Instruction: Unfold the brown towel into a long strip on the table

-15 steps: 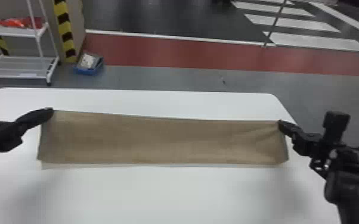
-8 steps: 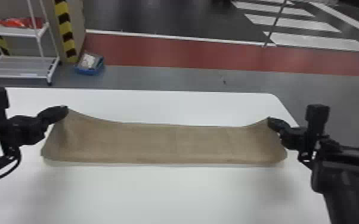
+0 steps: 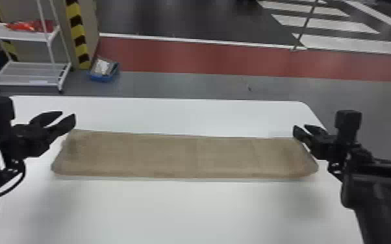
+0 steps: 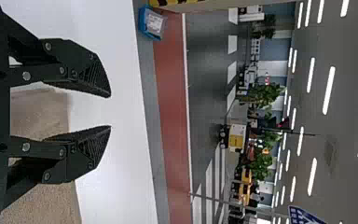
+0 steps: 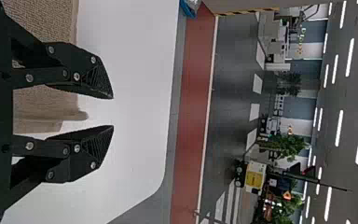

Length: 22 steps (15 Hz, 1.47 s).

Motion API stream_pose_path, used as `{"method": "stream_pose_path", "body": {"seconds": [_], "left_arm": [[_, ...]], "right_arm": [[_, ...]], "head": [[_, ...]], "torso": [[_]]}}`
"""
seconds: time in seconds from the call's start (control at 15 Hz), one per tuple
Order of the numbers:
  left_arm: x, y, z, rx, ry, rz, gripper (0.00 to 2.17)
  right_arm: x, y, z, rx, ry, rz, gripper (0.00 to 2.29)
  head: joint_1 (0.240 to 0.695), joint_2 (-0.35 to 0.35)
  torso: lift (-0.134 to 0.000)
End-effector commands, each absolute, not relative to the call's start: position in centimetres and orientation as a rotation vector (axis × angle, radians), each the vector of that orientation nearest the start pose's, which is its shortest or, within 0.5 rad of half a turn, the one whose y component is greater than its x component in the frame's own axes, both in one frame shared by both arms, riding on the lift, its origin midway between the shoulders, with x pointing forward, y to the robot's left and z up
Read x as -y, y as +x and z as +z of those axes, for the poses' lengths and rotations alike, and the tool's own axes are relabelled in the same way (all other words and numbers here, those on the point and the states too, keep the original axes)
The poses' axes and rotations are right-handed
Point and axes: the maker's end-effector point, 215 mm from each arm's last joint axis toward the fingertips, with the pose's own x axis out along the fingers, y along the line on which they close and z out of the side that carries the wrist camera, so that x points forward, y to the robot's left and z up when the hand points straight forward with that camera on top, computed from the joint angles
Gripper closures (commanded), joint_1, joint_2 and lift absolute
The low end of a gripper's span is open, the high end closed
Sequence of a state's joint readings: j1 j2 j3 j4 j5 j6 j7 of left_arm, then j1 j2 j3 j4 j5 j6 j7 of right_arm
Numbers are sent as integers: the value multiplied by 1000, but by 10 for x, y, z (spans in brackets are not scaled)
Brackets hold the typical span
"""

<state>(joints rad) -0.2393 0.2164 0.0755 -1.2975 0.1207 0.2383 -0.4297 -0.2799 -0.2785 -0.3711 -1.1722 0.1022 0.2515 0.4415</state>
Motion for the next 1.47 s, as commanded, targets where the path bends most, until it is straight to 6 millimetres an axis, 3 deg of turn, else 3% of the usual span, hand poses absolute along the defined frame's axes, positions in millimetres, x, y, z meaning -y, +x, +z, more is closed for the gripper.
{"method": "stream_pose_path", "body": {"seconds": [0.0,0.27,0.4,0.53,0.8,1.0,1.13,1.27,1.4], "left_arm": [[-301,635,-391,-232,4,-264,33],[-328,605,-394,-235,-93,-229,33],[-326,588,-401,-269,-159,-243,33],[-316,573,-421,-339,-221,-265,33],[-301,545,-421,-338,-310,-292,36],[-296,518,-401,-270,-294,-267,43],[-302,501,-392,-229,-262,-215,39],[-303,483,-371,-136,-222,-154,39],[-281,468,-354,-82,-140,-137,39]], "right_arm": [[498,611,-402,-318,-125,-47,56],[510,586,-403,-298,-91,-60,56],[506,570,-407,-295,-53,-41,56],[507,557,-406,-287,-35,-33,60],[507,531,-400,-290,16,-6,66],[471,511,-389,-293,47,84,66],[441,498,-387,-301,56,130,66],[404,485,-385,-289,76,177,63],[353,477,-382,-265,70,224,63]], "head": [[695,-174],[695,-168],[695,-167],[695,-169],[695,-190],[695,-200],[695,-190],[695,-168],[695,-122]], "torso": [[-116],[-116],[-116],[-116],[-116],[-116],[-116],[-116],[-116]]}}
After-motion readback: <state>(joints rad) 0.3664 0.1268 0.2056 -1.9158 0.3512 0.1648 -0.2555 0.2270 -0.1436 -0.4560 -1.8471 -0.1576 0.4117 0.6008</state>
